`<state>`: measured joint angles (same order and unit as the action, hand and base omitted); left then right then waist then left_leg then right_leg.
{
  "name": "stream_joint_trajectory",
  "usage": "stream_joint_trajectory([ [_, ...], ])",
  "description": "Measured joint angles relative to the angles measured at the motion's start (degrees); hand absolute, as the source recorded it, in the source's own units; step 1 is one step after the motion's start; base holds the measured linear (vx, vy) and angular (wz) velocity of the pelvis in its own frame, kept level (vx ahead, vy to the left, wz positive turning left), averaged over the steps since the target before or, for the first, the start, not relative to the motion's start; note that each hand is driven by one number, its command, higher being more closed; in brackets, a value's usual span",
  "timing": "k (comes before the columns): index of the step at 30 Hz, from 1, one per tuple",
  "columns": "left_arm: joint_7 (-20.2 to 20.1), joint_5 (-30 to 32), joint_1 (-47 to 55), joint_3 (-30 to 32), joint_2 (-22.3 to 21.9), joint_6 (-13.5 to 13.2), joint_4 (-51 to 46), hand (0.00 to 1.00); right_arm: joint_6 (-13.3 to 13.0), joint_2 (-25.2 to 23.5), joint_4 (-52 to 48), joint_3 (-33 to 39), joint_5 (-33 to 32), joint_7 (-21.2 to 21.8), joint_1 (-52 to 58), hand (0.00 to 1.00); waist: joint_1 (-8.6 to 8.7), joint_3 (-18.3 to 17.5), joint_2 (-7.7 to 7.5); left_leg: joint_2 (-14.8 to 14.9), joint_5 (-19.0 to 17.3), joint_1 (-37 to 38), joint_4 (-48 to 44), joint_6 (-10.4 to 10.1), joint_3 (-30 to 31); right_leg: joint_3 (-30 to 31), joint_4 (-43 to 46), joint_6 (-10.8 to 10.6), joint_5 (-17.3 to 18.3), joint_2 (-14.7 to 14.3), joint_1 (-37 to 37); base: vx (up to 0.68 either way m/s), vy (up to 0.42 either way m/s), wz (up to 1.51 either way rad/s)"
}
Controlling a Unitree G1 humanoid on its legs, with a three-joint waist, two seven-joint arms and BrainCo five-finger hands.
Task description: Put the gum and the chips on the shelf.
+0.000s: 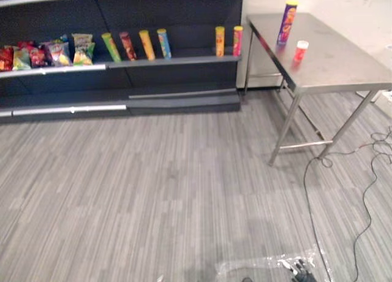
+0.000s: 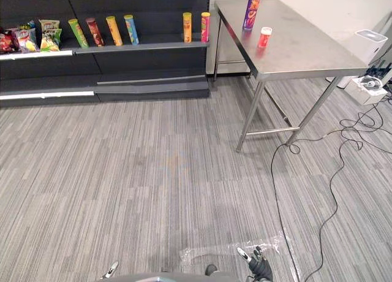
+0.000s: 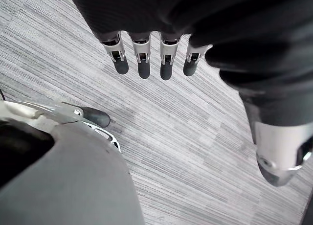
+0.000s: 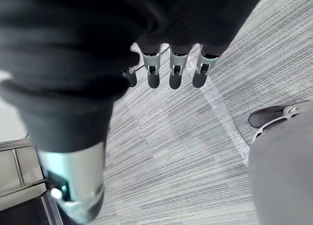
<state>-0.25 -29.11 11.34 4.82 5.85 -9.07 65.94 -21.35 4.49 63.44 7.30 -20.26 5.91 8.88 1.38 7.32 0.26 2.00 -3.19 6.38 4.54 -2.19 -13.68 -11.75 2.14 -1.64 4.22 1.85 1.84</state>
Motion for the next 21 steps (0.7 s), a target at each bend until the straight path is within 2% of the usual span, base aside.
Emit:
stream_joint_trajectory([
  [1,0.03,-0.21,-0.31,0.01,0.43,0.37,-0.03,0.0,-0.18,-0.04,-0.13,-0.56,-0.13,-0.02,-0.19,0.0,0.11,0.92,-1.08,0.1,-1.28,-1.71,-3.25,-0.16,0.32,-0.36,2.02,0.0,1.15,0.6,-1.14,-0.04,-0.027,0.24],
  [3,0.03,-3.46,-0.82,0.1,0.56,0.4,-1.05,0.0,0.01,-0.04,-0.84,-1.13,-0.09,-0.51,-0.36,0.0,-0.27,2.59,-1.31,1.49,-5.67,-5.85,-14.0,-1.08,0.21,-0.39,6.27,0.66,4.09,1.13,-2.51,-0.06,-0.041,0.16],
  [4,-0.15,-4.26,-0.67,0.23,0.63,0.35,-1.22,0.0,0.11,-0.24,-1.08,-1.13,-0.09,-0.65,-0.35,0.0,-0.31,2.98,-1.52,1.89,-6.4,-7.34,-17.86,-1.66,0.1,-0.39,6.91,0.78,4.61,1.25,-2.44,-0.04,-0.048,0.13],
  [5,-0.61,-5.64,-0.64,1.09,0.62,0.43,-2.09,0.0,0.36,-0.59,-1.87,-1.12,-0.09,-0.82,-0.21,0.0,-0.39,3.82,-1.82,3.02,-6.63,-11.49,-27.35,-2.06,-0.36,-0.47,7.68,0.78,5.05,1.71,-1.95,-0.01,-0.031,0.03],
  [6,-2.25,-8.42,-0.34,1.91,-0.3,0.44,-3.14,0.0,0.96,-0.21,-2.67,-1.09,-0.08,-0.84,0.02,0.0,-0.36,4.16,-1.3,5.04,-6.55,-14.72,-35.86,-2.05,-1.3,-0.3,8.48,0.91,5.61,1.59,-1.27,0.01,-0.01,-0.05],
  [8,-3.58,-11.46,0.38,2.94,-1.63,-0.18,-3.91,0.0,1.92,0.32,-4.16,-0.96,-0.04,-1.31,0.7,0.0,-0.4,5.08,-0.27,7.08,-5.7,-17.53,-45.01,-2.61,-1.74,0.75,9.56,1.1,6.85,1.52,0.68,0.08,0.076,-0.17],
  [9,-3.94,-12.39,0.83,3.27,-1.74,-0.39,-4.44,0.0,2.23,0.49,-4.61,-0.94,-0.01,-1.65,1.12,0.0,-0.49,5.46,-0.43,7.4,-8.46,-17.91,-45.57,-1.65,-1.74,1.43,9.94,1.06,7.4,1.98,1.6,0.11,0.11,-0.17],
  [10,-4.09,-12.39,0.98,3.39,-1.85,-0.4,-4.6,0.0,2.41,0.56,-4.61,-0.9,-0.01,-1.72,1.09,0.0,-0.51,5.53,-0.34,7.48,-9.48,-18.15,-44.64,-1.61,-1.66,1.66,10.07,0.93,7.62,2.33,1.93,0.1,0.124,-0.22],
  [12,-4.57,-11.81,1.27,3.37,-1.9,-0.43,-5.3,0.0,2.7,0.72,-4.41,-0.81,-0.05,-1.74,1.12,0.0,-0.45,5.75,-0.32,7.14,-9.67,-18.37,-37.75,-1.92,-1.11,2.8,10.12,0.22,8.07,3.62,2.7,0.11,0.144,-0.22],
  [13,-4.71,-10.36,1.46,3.3,-1.83,-0.6,-5.66,0.0,2.7,0.73,-4.24,-0.42,-0.06,-1.65,1.3,0.0,-0.33,5.83,-0.18,6.64,-7.33,-18.29,-28.39,-2.53,0.72,3.75,9.96,-0.6,8.58,4.73,3.34,0.16,0.236,-0.32],
  [14,-4.71,-10.35,1.72,3.31,-2.23,-0.83,-5.79,0.0,2.54,0.88,-4.03,0.06,-0.06,-1.49,1.63,0.0,-0.15,5.89,0.47,7.13,-4.75,-18.1,-20.55,-4.21,3.47,4.89,9.75,-1.42,9.09,5.03,3.65,0.17,0.277,-0.38],
  [15,-4.71,-10.4,1.87,3.33,-2.57,-0.85,-6.03,0.0,2.33,1.05,-4.04,0.39,-0.06,-1.36,1.8,0.0,-0.12,6.01,1.04,7.88,-4.12,-18.2,-18.38,-5.41,4.82,5.43,9.55,-1.85,9.34,4.98,3.97,0.29,0.443,-0.46],
  [16,-4.7,-10.43,2.04,3.4,-3.09,-0.85,-6.21,0.0,2.15,1.43,-3.87,0.97,-0.04,-0.85,2.34,0.0,0.0,6.56,1.99,9.44,-1.94,-18.59,-19.23,-7.2,5.85,6.76,8.61,-2.71,9.89,4.91,5.77,0.29,0.421,-0.47],
  [17,-4.79,-10.51,2.6,3.43,-3.52,-0.93,-6.3,0.0,2.04,1.42,-3.5,1.26,0.0,-0.41,2.92,0.0,-0.15,6.21,2.9,8.53,-0.9,-18.79,-22.33,-6.07,5.65,9.12,6.9,-3.22,10.21,5.44,7.68,0.41,0.513,-0.5],
  [18,-4.81,-10.47,2.62,3.4,-3.42,-1.07,-6.4,0.0,2.0,1.48,-2.95,1.38,0.01,-0.29,3.0,0.0,-0.36,6.07,2.88,8.03,-1.38,-18.84,-23.53,-5.35,5.12,9.9,6.49,-3.31,10.15,5.6,8.53,0.36,0.346,-0.45],
  [19,-4.64,-10.08,2.52,3.34,-2.84,-1.83,-6.12,0.0,1.97,1.23,-1.81,1.37,0.05,0.05,2.51,0.0,-0.12,5.96,1.96,7.19,-3.16,-19.12,-25.57,-2.55,4.19,12.21,7.5,-2.86,10.24,6.12,8.48,0.4,0.33,-0.33],
  [20,-4.46,-10.04,2.26,3.37,-1.96,-2.02,-5.81,0.0,1.96,0.46,-1.75,1.36,0.1,0.64,2.5,0.0,-0.03,5.59,0.59,5.59,-4.34,-19.02,-26.17,-0.89,3.17,12.32,8.25,-2.58,10.1,7.33,8.41,0.3,0.207,-0.2],
  [21,-4.44,-9.84,2.12,3.33,-1.68,-2.01,-5.59,0.0,1.91,-0.03,-1.74,1.47,0.1,0.67,2.5,0.0,-0.02,5.37,0.18,4.94,-4.88,-18.8,-26.23,-0.53,2.93,12.48,8.26,-2.9,9.79,7.91,8.4,0.28,0.19,0.03],
])
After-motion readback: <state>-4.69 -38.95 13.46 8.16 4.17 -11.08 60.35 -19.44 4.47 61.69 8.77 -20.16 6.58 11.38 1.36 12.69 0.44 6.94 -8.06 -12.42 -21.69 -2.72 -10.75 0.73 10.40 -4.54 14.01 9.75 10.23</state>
